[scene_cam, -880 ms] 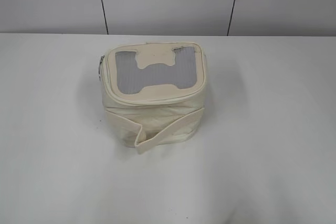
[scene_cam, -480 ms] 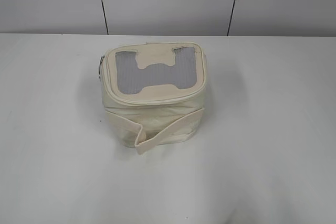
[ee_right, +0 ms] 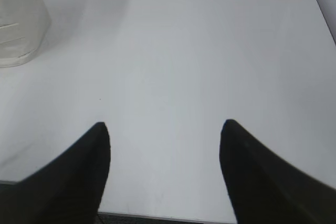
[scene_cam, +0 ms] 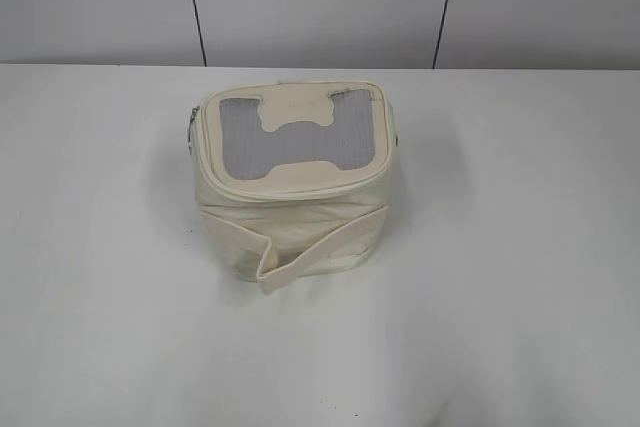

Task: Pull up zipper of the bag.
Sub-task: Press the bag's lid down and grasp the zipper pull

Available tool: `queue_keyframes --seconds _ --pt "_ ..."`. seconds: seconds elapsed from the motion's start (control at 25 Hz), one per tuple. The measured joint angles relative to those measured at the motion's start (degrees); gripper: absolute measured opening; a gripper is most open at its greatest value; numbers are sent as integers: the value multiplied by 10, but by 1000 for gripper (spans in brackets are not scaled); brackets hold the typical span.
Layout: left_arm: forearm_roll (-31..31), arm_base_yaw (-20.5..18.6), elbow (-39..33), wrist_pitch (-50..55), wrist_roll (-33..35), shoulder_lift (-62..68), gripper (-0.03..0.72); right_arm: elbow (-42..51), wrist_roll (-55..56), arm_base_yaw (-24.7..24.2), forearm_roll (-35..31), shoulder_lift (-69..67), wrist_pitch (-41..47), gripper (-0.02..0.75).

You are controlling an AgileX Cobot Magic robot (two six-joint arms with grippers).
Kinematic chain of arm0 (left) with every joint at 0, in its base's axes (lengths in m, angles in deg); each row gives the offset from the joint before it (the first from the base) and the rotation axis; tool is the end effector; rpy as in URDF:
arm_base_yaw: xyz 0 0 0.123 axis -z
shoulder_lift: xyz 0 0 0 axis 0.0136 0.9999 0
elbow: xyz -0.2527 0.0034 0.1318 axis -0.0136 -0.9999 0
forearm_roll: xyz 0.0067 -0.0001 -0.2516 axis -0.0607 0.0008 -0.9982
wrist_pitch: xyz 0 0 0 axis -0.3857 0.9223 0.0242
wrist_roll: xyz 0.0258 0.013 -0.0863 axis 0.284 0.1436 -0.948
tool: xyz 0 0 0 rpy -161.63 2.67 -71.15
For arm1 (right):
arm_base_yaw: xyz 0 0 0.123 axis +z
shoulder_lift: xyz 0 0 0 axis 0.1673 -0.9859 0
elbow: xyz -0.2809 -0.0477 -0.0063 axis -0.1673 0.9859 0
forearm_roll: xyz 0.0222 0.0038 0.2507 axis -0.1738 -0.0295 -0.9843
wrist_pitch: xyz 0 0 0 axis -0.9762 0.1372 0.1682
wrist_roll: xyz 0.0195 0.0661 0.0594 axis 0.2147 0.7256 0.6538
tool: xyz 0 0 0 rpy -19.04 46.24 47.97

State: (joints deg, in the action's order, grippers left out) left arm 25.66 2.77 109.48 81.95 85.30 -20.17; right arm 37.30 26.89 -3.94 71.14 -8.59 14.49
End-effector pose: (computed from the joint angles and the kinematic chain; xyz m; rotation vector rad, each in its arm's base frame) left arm -0.0100 0.0035 0.2881 0.0479 1.9899 -0.0029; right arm -0.0054 0.0015 0.2778 -0.1598 2.0172 0.0571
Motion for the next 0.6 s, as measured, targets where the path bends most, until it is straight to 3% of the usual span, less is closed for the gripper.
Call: queue_keyframes --seconds 0.4,0.6 --pt "0 0 0 0 0 0 230 0 -1 0 -6 0 -1 516" --pt "0 0 0 0 0 0 230 -17 -54 0 -107 -94 -19 516"
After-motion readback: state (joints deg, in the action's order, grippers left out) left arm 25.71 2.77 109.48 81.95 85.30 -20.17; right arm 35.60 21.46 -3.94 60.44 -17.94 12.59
